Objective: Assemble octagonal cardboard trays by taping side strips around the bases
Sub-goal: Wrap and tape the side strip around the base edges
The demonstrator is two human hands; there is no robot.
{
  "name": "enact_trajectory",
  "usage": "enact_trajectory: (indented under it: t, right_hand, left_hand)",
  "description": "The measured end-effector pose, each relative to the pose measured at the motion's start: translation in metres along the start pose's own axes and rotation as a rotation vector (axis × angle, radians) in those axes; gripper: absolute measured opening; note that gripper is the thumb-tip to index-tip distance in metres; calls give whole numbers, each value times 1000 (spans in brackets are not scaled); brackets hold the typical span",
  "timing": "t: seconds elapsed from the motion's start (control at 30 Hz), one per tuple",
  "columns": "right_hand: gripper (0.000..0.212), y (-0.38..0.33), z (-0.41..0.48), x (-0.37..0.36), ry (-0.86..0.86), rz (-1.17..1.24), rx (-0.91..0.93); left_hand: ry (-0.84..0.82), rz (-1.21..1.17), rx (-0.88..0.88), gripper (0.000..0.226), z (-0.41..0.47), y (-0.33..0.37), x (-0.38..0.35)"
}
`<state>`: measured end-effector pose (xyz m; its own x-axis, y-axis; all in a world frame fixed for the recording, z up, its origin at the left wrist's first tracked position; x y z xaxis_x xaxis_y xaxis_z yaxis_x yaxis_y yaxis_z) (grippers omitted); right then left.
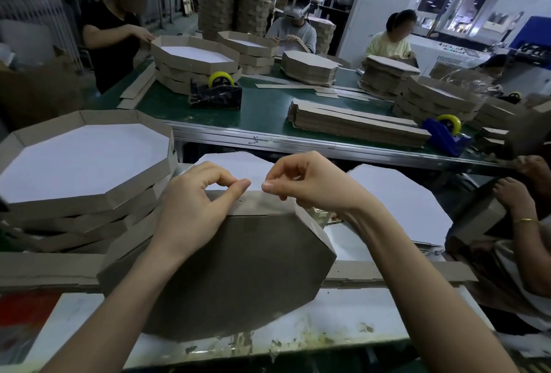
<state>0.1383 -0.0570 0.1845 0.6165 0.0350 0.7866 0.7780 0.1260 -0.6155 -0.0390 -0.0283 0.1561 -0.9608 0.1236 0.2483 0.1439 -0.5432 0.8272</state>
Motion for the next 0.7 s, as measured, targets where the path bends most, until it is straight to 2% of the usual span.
enact_trajectory:
  t: [0.07, 0.23, 0.37, 0.5, 0.7]
  right_hand:
    - [9, 2, 1, 3, 74, -60, -10]
    - [9, 10, 0, 6, 166, -64, -47]
    - [11, 13, -3, 10, 240, -82, -84]
    - [10, 19, -3, 17, 273, -72, -127]
    - [13, 26, -3, 21, 254, -109, -182]
  left_hand:
    - [9, 3, -2, 17, -1, 0, 0]
    - [13, 64, 2, 16, -2, 2, -4]
    - [-12, 167, 24, 6, -1, 0, -9]
    - [-13, 259, 38, 19, -1, 1, -16]
    - [-127, 292, 85, 43, 2, 0, -29]
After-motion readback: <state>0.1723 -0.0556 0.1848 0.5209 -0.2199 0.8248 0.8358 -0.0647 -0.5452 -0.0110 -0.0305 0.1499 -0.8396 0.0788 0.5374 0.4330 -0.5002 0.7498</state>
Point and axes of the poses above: each hand's wrist, its own z-axis towards the middle knuckle, its own x-axis out of the back of the hand, y = z × x, the point moved 7 cm from there along z, towards the middle knuckle, and after that the axes turned 10 degrees about -z, right-handed, at the moved point
